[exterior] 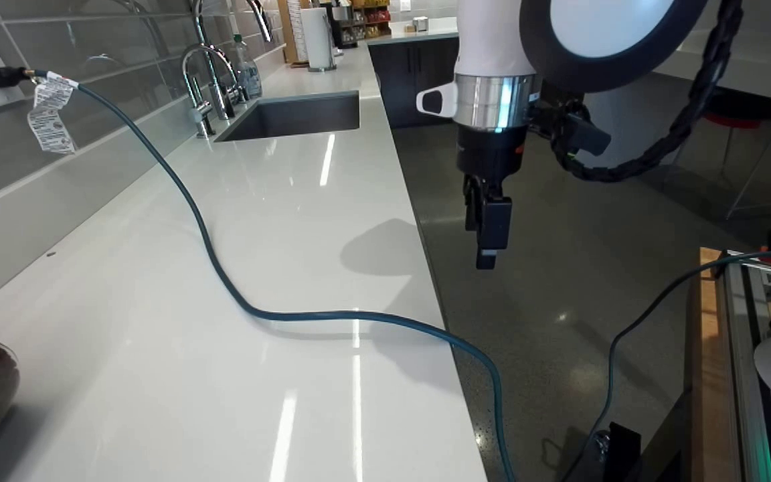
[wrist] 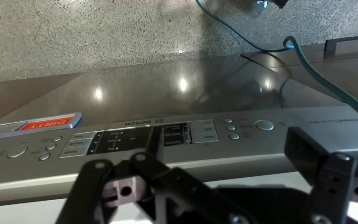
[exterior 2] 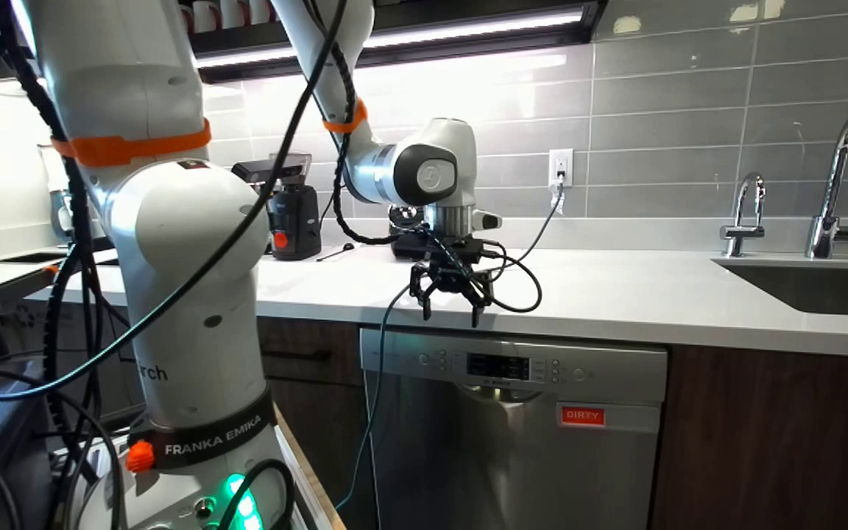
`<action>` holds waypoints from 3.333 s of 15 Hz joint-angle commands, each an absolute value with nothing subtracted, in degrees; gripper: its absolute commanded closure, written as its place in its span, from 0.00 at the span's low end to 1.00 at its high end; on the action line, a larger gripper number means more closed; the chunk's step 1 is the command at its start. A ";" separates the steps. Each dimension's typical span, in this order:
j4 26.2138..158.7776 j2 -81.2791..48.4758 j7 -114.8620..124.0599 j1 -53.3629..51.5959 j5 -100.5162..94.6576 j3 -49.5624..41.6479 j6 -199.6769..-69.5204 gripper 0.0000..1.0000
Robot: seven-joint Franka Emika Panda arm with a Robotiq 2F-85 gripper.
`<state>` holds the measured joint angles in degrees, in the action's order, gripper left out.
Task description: Press a button on the dishwasher.
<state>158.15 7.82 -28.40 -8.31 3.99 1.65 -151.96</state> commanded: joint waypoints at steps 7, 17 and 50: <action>158.13 -4.68 -42.24 -7.46 17.56 4.89 -167.14 0.00; 158.08 -7.44 -43.60 -4.38 22.28 8.88 -170.59 0.00; 157.30 -8.01 -92.51 4.03 72.10 20.74 -173.75 1.00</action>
